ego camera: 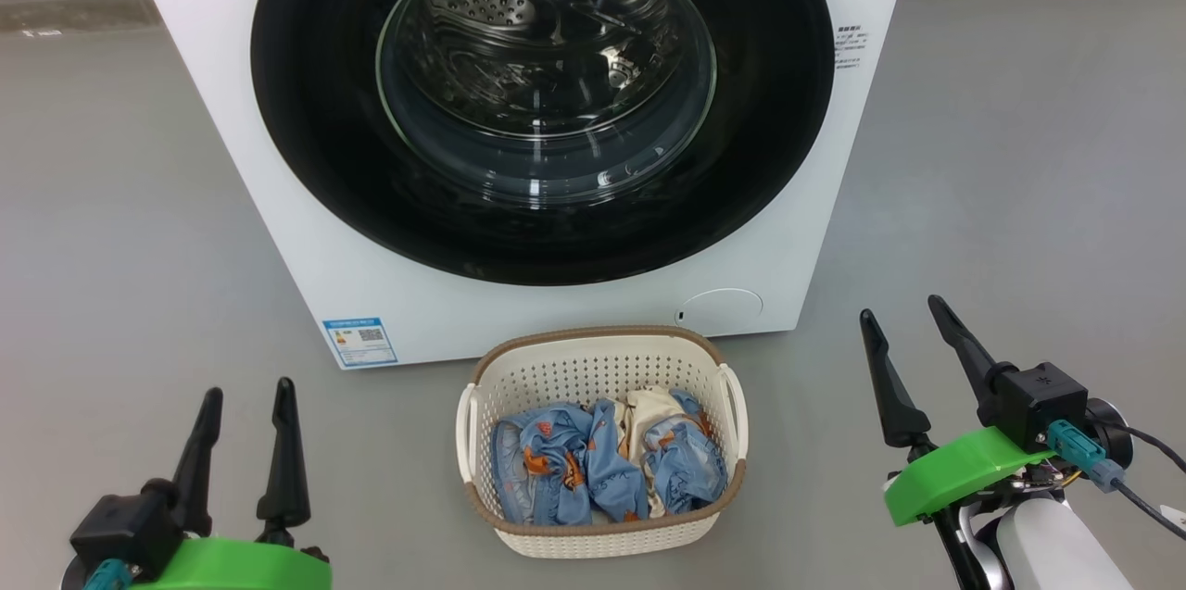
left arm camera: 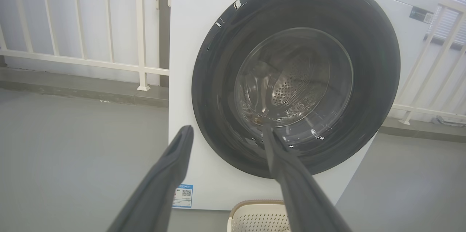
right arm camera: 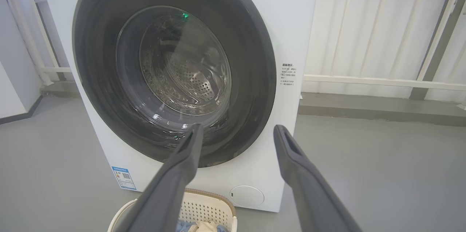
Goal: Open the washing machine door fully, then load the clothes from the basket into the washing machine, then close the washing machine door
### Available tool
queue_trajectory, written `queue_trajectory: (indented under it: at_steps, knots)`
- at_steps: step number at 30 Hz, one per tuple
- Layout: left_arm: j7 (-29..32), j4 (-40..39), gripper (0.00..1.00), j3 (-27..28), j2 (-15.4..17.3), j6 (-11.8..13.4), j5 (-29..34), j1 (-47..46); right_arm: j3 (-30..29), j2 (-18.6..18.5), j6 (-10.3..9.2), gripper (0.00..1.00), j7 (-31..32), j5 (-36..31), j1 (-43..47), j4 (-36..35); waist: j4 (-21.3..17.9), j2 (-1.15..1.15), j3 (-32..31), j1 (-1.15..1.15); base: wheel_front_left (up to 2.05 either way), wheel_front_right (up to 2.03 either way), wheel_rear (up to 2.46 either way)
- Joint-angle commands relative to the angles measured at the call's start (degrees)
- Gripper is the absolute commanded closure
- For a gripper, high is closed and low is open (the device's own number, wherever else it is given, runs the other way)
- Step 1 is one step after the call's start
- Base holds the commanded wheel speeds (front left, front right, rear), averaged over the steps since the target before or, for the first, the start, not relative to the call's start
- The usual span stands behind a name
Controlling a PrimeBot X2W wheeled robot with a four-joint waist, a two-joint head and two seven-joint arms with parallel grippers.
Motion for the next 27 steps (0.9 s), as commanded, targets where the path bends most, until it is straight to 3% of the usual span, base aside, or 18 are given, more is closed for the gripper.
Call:
queue_trajectory:
  at_steps: [1, 13, 27]
  knots:
    - [-0.37, -1.60, 0.00, 1.94, 1.12, -0.21, -0.02, -2.24, 1.05, -0.13, 0.26, 0.00, -0.72, 0.17, -2.38, -1.25, 0.00, 0.00, -0.05, 0.00, 0.00, 0.00, 0.00]
    - [-0.37, -1.86, 0.00, 1.97, 1.09, -0.21, 0.74, -2.06, 1.20, -0.13, 0.26, 0.00, -0.72, 0.40, -2.42, -1.14, -0.16, 0.00, -0.16, 0.00, 0.34, 0.34, -0.67]
    - [-0.37, -2.47, 0.00, 1.38, 1.21, -0.21, -0.75, -2.06, 1.09, -0.06, 0.26, 0.00, -0.72, 0.42, -2.34, -1.16, -0.06, 0.00, -0.22, 0.00, 1.15, 1.15, -2.29]
